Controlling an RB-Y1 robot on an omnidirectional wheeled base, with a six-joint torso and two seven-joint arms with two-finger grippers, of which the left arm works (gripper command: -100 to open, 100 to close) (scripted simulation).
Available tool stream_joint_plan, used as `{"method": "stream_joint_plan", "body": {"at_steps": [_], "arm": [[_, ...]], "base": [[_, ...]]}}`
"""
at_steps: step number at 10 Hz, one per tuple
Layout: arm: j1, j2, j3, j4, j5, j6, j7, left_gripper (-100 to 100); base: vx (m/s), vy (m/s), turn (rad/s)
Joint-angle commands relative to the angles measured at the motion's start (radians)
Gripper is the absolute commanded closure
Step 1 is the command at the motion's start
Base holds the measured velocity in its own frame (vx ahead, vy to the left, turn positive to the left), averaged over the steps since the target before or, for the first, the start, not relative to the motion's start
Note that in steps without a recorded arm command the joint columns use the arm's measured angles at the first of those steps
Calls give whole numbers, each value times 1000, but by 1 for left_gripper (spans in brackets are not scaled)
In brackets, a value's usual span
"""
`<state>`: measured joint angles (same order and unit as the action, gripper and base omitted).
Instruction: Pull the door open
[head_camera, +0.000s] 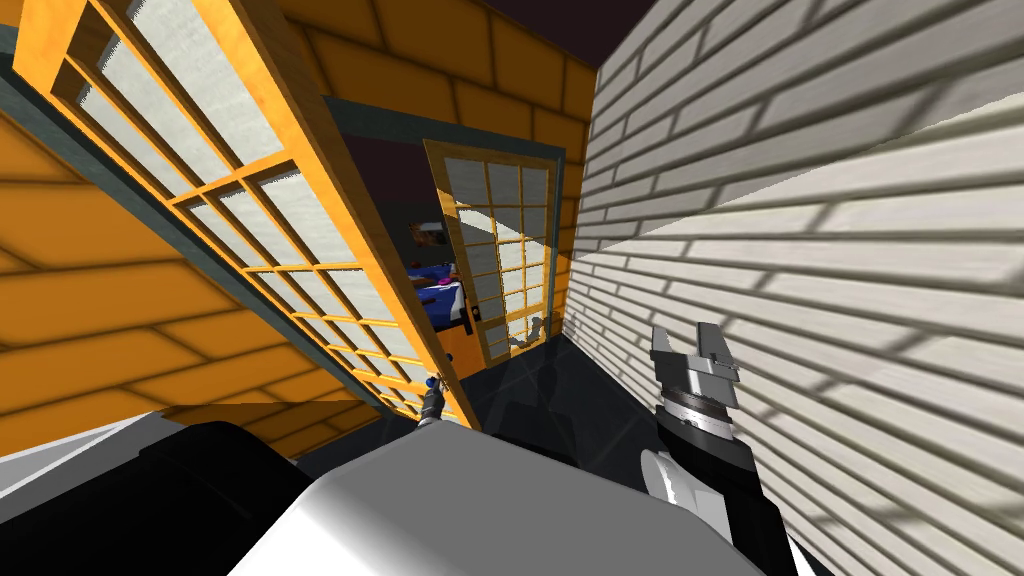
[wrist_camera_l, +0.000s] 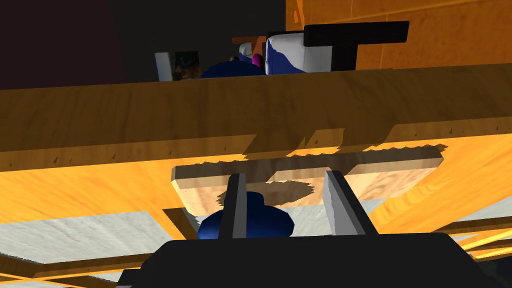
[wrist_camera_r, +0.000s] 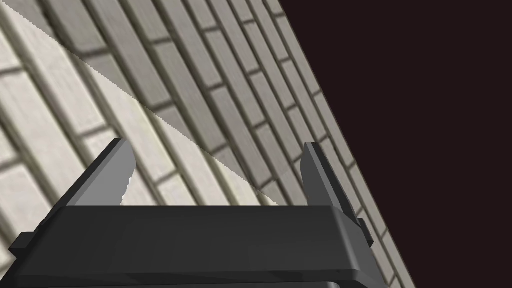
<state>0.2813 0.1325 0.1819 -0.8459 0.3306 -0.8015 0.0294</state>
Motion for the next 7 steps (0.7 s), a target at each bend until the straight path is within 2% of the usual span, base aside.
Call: {"method": "stream_joint_plan", "body": {"at_steps": [1,3,4,5,7], "arm": [[4,11,2,18,11,8,30,100],[-2,18,-13,19,20,5,73,100],[-2,18,-13,19,20,5,73,100],[-8,25,-28,20,30,2,119,100],[-8,25,-28,20,30,2,119,100]], "base": [[-60,33,-57],[-62,32,-65],[-44,11,-14],[-60,27,-72],[-38,20,-34]]}}
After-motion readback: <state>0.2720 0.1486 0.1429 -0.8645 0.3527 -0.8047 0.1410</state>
